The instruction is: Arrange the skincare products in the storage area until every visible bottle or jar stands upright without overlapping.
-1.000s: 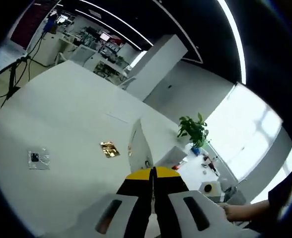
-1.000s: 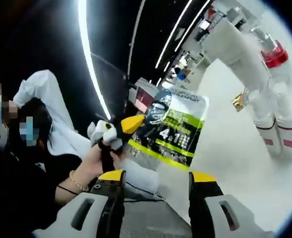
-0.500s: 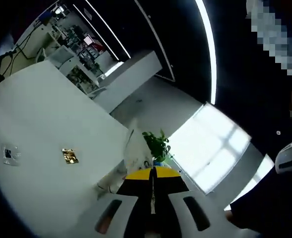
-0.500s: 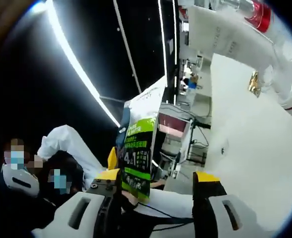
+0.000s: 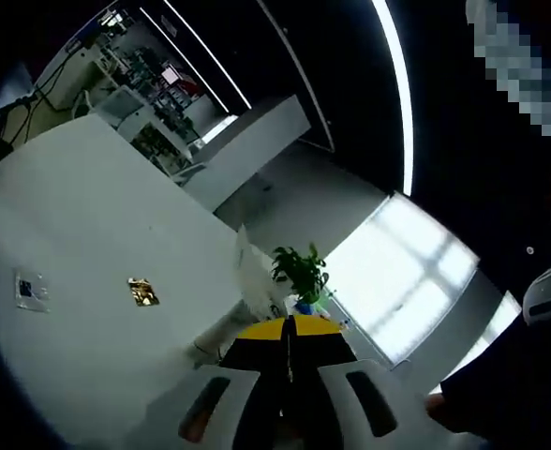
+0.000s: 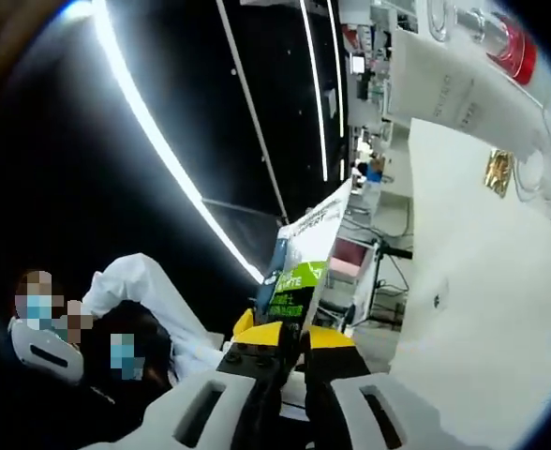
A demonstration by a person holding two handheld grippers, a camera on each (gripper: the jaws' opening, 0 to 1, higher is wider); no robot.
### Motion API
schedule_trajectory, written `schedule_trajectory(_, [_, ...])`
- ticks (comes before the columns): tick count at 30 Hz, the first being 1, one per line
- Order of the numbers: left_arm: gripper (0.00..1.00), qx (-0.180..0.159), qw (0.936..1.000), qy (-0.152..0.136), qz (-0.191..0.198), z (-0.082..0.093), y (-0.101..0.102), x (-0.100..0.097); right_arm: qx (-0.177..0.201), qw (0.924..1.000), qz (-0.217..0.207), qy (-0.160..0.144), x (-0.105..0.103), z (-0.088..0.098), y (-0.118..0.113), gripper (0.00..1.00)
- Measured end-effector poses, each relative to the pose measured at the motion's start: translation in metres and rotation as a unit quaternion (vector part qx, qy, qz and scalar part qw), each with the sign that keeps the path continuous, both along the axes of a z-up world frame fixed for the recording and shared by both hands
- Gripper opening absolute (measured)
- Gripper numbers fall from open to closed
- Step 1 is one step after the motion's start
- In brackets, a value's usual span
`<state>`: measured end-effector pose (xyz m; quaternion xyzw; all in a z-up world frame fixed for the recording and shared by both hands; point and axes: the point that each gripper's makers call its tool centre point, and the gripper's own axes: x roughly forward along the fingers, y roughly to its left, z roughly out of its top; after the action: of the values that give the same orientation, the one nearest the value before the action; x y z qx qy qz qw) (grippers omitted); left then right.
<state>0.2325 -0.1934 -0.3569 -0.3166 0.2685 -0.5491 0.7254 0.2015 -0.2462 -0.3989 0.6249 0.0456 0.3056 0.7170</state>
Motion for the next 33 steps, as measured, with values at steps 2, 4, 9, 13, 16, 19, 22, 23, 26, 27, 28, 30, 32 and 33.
schedule_trajectory(2, [0.02, 0.014, 0.9999, -0.003, -0.004, -0.006, -0.001, -0.005, -0.017, 0.9998, -0.002, 0.005, 0.000, -0.003, 0.000, 0.00])
schedule_trajectory(4, [0.02, 0.012, 0.9999, 0.000, -0.007, -0.007, -0.002, -0.008, -0.035, 0.9994, 0.005, 0.005, -0.001, -0.006, 0.000, 0.00])
schedule_trajectory(9, [0.02, 0.034, 0.9994, 0.009, 0.005, -0.019, 0.002, -0.004, -0.050, 0.9986, 0.003, 0.017, -0.002, -0.009, -0.002, 0.00])
schedule_trajectory(13, [0.02, 0.053, 0.9985, 0.006, 0.014, -0.026, 0.003, -0.002, -0.072, 0.9971, -0.006, 0.025, -0.002, -0.013, -0.003, 0.00])
schedule_trajectory(16, [0.08, 0.080, 0.9965, -0.011, 0.024, -0.037, 0.006, 0.001, -0.084, 0.9960, -0.011, 0.030, -0.003, -0.016, -0.004, 0.00])
schedule_trajectory(19, [0.32, 0.060, 0.9978, 0.010, 0.026, -0.038, 0.005, 0.003, -0.099, 0.9946, -0.006, 0.031, -0.005, -0.019, -0.003, 0.00])
schedule_trajectory(22, [0.34, 0.061, 0.9979, 0.015, 0.017, -0.042, 0.003, 0.001, -0.096, 0.9950, -0.003, 0.025, -0.007, -0.018, -0.002, 0.00])
schedule_trajectory(23, [0.38, 0.083, 0.9962, 0.017, 0.021, -0.051, 0.004, 0.003, -0.095, 0.9952, -0.004, 0.022, -0.007, -0.017, -0.002, 0.00])
schedule_trajectory(26, [0.38, 0.086, 0.9960, 0.020, 0.016, -0.053, 0.000, -0.002, -0.089, 0.9958, -0.004, 0.021, -0.008, -0.015, -0.002, 0.00])
schedule_trajectory(27, [0.38, 0.083, 0.9962, 0.023, 0.015, -0.053, -0.001, -0.002, -0.089, 0.9958, -0.002, 0.020, -0.009, -0.014, -0.002, 0.00])
schedule_trajectory(28, [0.37, 0.080, 0.9964, 0.024, 0.015, -0.053, -0.002, -0.003, -0.090, 0.9958, -0.001, 0.019, -0.010, -0.014, -0.002, 0.00])
schedule_trajectory(30, [0.31, 0.079, 0.9965, 0.023, 0.013, -0.052, -0.005, -0.006, -0.088, 0.9959, 0.004, 0.020, -0.011, -0.014, -0.001, 0.00])
schedule_trajectory(32, [0.20, 0.083, 0.9963, 0.017, 0.014, -0.052, -0.007, -0.005, -0.087, 0.9960, 0.010, 0.017, -0.013, -0.013, 0.001, 0.00])
schedule_trajectory(33, [0.12, 0.085, 0.9961, 0.015, 0.014, -0.053, -0.005, -0.003, -0.087, 0.9960, 0.012, 0.016, -0.014, -0.012, 0.003, 0.00])
